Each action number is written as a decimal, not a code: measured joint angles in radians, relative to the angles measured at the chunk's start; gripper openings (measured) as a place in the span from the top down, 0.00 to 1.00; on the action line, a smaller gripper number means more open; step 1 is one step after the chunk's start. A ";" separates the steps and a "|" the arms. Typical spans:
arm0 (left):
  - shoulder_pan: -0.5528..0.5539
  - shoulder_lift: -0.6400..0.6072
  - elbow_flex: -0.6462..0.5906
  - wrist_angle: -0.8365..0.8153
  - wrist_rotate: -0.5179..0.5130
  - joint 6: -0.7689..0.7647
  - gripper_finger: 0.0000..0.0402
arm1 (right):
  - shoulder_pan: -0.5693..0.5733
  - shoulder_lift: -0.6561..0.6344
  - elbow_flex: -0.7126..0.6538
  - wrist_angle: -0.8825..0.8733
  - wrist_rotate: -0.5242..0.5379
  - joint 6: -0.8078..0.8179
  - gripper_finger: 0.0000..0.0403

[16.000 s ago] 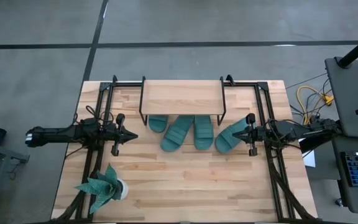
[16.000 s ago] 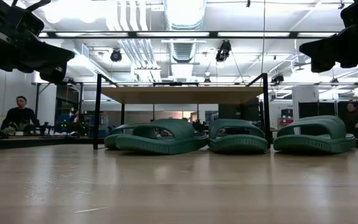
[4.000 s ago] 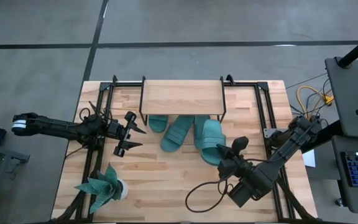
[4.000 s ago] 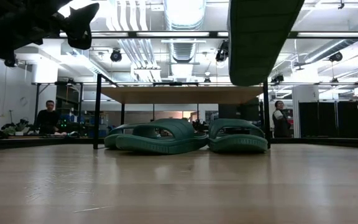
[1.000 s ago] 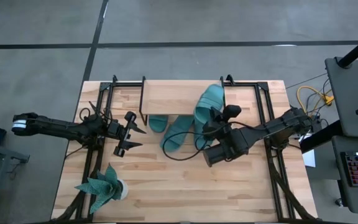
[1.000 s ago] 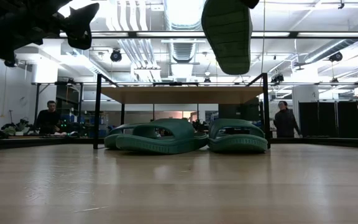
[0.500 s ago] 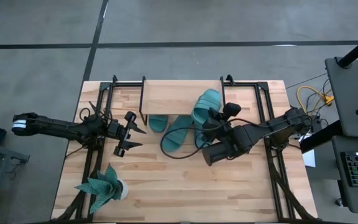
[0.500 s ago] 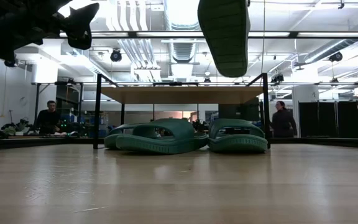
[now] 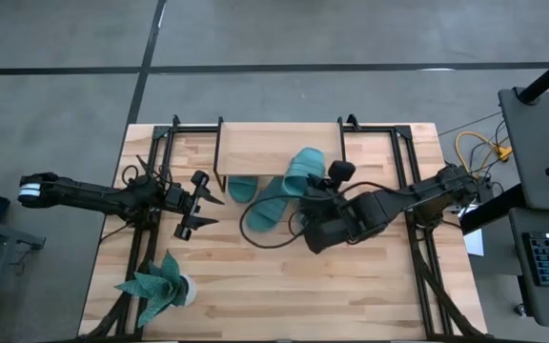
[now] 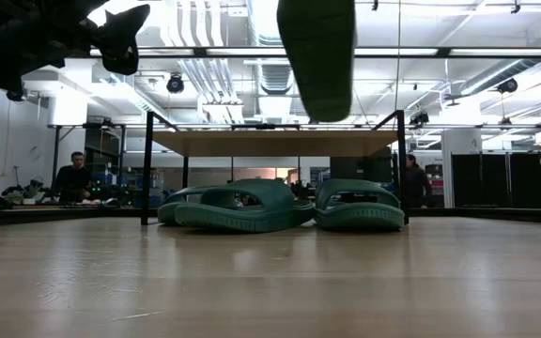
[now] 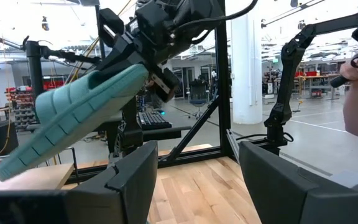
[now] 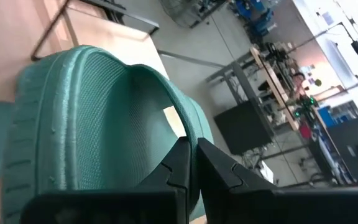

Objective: Pick and place slides into the shelf
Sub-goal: Put the blue slipper on the shelf

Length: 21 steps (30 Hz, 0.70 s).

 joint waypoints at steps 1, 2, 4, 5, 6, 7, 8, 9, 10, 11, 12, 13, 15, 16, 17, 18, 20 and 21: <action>0.000 0.000 0.000 0.000 0.000 0.000 0.47 | 0.000 0.000 0.000 0.017 -0.002 -0.018 0.97; 0.000 0.000 0.000 0.000 0.000 0.000 0.47 | 0.000 0.000 0.000 0.027 -0.005 -0.027 0.97; 0.000 0.000 0.000 0.000 0.000 0.000 0.47 | 0.000 0.000 0.000 0.028 -0.006 -0.029 0.97; 0.000 0.000 0.000 0.000 0.000 0.000 0.47 | 0.000 0.000 -0.002 0.028 -0.005 -0.035 0.97; 0.000 0.000 0.000 0.000 0.000 0.000 0.47 | 0.000 0.000 -0.005 0.029 -0.005 -0.046 0.97; 0.000 0.000 0.000 0.000 0.000 0.000 0.47 | 0.000 0.000 -0.007 0.031 -0.005 -0.057 0.97; 0.000 0.000 0.000 0.000 0.000 0.000 0.47 | 0.000 0.000 -0.010 0.037 -0.005 -0.067 0.97; 0.000 0.000 0.000 0.000 0.000 0.000 0.47 | 0.000 0.000 -0.012 0.043 -0.010 -0.073 0.97; 0.000 0.000 0.000 0.000 0.000 0.000 0.47 | 0.000 0.000 -0.012 0.050 -0.022 -0.079 0.97; 0.000 0.000 0.000 0.000 0.000 0.000 0.47 | -0.001 0.000 -0.012 0.057 -0.031 -0.083 0.97; 0.000 0.000 0.000 0.000 0.000 0.000 0.47 | 0.000 0.000 -0.012 0.063 -0.038 -0.091 0.97; 0.000 0.000 0.000 0.000 0.000 0.000 0.47 | 0.000 0.000 -0.012 0.072 -0.045 -0.102 0.97; 0.000 0.000 0.000 0.000 0.000 0.000 0.47 | 0.000 0.000 -0.012 0.089 -0.056 -0.125 0.97; 0.000 0.000 0.000 0.000 0.000 0.000 0.47 | 0.000 0.000 -0.013 0.103 -0.061 -0.137 0.97; 0.000 0.000 0.000 0.000 0.000 0.000 0.47 | 0.000 0.000 -0.013 0.119 -0.071 -0.155 0.97; 0.000 0.000 0.000 0.000 0.000 0.000 0.47 | 0.000 0.000 -0.013 0.137 -0.089 -0.175 0.97; 0.000 0.000 0.000 0.000 0.000 0.000 0.47 | -0.001 0.000 -0.013 0.177 -0.124 -0.213 0.97; 0.000 0.000 0.000 0.000 0.000 0.000 0.47 | -0.001 0.000 -0.013 0.196 -0.137 -0.235 0.97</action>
